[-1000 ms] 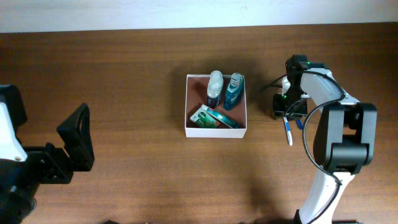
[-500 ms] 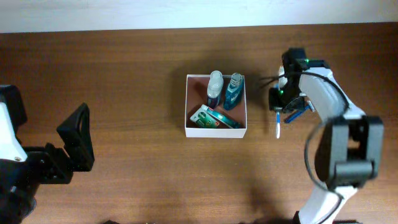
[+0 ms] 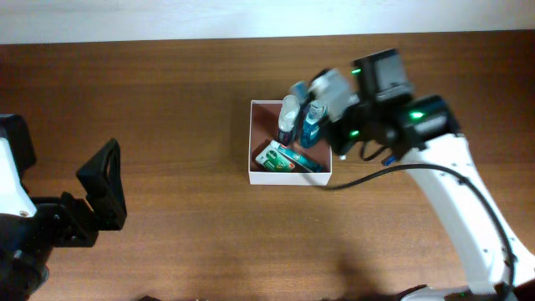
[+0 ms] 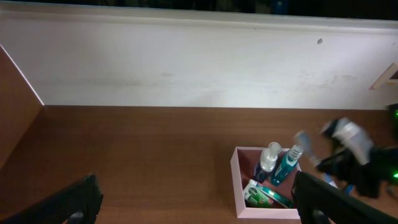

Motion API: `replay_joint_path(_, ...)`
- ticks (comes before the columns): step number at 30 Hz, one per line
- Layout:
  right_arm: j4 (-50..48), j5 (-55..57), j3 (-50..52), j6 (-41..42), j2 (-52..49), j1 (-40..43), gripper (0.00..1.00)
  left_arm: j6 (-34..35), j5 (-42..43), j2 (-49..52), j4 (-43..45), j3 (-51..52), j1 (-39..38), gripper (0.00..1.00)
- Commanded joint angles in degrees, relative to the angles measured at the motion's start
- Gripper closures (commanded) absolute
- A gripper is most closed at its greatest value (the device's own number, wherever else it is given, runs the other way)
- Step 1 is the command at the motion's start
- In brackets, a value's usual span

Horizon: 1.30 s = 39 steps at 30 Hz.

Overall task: Pack container
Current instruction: 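Place the toothbrush into the box and release, then grasp the blue razor with the right gripper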

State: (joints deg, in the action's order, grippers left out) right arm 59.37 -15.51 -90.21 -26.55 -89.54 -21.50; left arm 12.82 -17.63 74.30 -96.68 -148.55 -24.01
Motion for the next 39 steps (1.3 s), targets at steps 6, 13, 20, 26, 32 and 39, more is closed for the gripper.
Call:
replay_joint_path(6, -2.3, 2.4, 0.9, -19.3, -13.6, -4.4, 0.96, -1.1, -0.8, 0.2, 0.0, 0.1, 0.2, 0.01)
replay_joint_path(13, -4.0, 2.7, 0.4, -18.1, -16.5, -4.4, 0.6, -1.1, -0.8, 0.2, 0.0, 0.1, 0.2, 0.01)
replay_joint_path(20, -0.8, 9.6, -6.0, -0.8, -12.0, -3.1, 0.39, -1.1, -0.8, 0.2, 0.0, 0.1, 0.2, 0.0)
replay_joint_path(26, 0.5, 9.8, -7.9, 19.6, -7.1, 4.9, 0.39, -1.1, -0.8, 0.2, 0.0, 0.1, 0.2, 0.01)
replay_joint_path(32, 2.0, 9.7, -6.3, 38.2, -8.2, 19.2, 0.34, -1.1, -0.8, 0.2, 0.0, 0.1, 0.2, 0.0)
replay_joint_path(39, 2.0, 9.8, -0.4, 42.8, -15.1, 28.6, 0.39, -1.1, -0.8, 0.2, 0.0, 0.1, 0.2, 0.0)
